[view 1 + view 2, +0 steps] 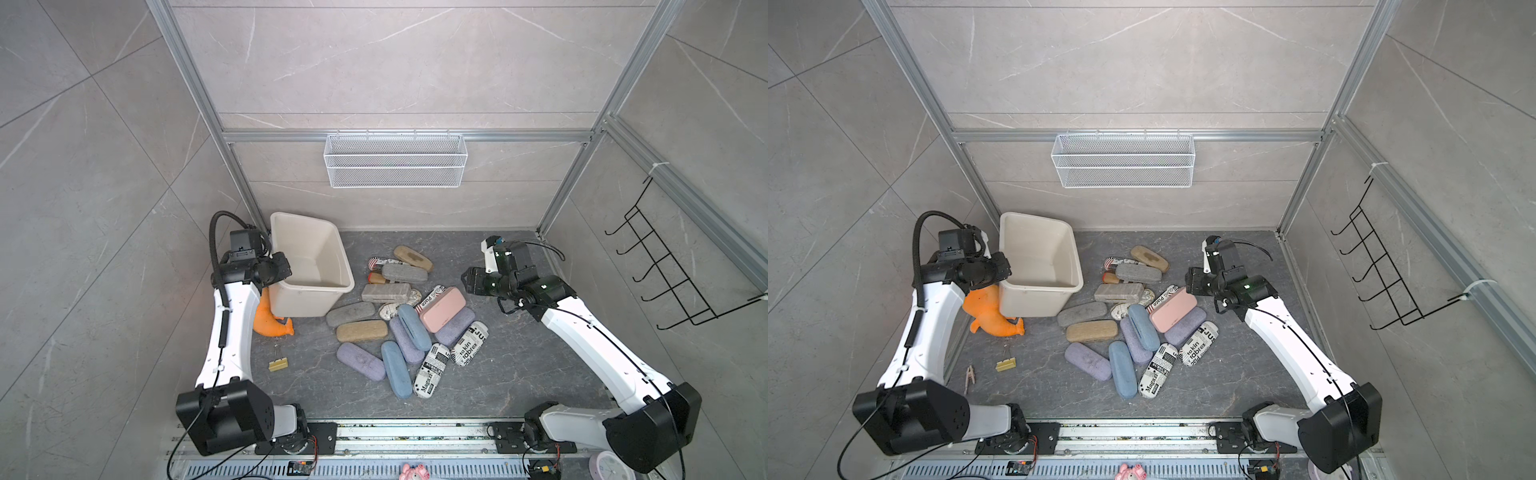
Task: Put the glasses cases into the storage boxes
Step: Pick up the storage box from the corner of the board.
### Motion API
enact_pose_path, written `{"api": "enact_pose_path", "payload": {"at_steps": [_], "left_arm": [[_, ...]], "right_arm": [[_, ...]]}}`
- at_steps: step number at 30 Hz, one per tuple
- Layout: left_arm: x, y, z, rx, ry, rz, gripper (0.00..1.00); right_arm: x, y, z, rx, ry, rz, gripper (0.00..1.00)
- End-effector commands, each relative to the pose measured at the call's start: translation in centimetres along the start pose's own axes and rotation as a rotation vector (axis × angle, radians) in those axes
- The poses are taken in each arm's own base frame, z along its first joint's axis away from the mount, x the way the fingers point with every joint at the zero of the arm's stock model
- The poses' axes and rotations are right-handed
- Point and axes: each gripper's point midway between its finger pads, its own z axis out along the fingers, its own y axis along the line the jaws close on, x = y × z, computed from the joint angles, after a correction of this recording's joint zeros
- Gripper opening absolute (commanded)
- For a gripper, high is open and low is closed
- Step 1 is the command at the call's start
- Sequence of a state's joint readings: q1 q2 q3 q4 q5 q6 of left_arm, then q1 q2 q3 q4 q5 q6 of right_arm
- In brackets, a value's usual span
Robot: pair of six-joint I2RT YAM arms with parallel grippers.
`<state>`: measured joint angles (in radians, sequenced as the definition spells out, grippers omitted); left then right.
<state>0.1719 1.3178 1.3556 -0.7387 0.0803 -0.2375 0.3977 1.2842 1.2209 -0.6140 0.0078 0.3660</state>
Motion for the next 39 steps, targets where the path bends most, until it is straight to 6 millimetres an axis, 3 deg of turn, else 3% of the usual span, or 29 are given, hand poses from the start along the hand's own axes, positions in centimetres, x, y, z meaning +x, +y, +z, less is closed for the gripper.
{"api": "enact_pose_path", "payload": {"at_steps": [1, 5, 11, 14, 21, 26, 35, 39], "left_arm": [[-2.6, -2.3, -2.4, 0.119, -0.141, -0.018, 0.0], [-2.2, -2.5, -2.7, 0.14, -0.152, -0.026, 0.0], [-1.1, -1.7, -1.1, 0.103, -0.102, -0.032, 0.0], [-1.4, -2.5, -1.5, 0.154, -0.121, -0.045, 0.0], [-4.0, -6.1, -5.2, 0.333, -0.199, -0.054, 0.0], [-5.0, -7.2, -8.0, 0.386, -0.252, -0.047, 0.0], [-3.3, -8.3, -10.5, 0.462, -0.247, -0.045, 0.0], [-2.1, -9.5, -11.9, 0.542, -0.235, -0.04, 0.0]], "right_arm": [[0.0, 0.4, -0.1, 0.005, 0.016, -0.028, 0.63], [0.0, 1.2, 0.2, -0.007, 0.025, -0.038, 0.63], [0.0, 1.9, 0.4, -0.014, 0.023, -0.048, 0.63], [0.1, 2.2, 0.4, -0.018, 0.021, -0.05, 0.63], [-0.3, 3.7, 0.3, -0.072, 0.028, -0.058, 0.63], [-0.9, 4.3, -0.3, -0.09, 0.02, -0.062, 0.63], [-1.4, 5.9, -0.5, -0.155, 0.033, -0.052, 0.63], [-1.9, 8.0, -1.2, -0.241, 0.032, -0.046, 0.72]]}}
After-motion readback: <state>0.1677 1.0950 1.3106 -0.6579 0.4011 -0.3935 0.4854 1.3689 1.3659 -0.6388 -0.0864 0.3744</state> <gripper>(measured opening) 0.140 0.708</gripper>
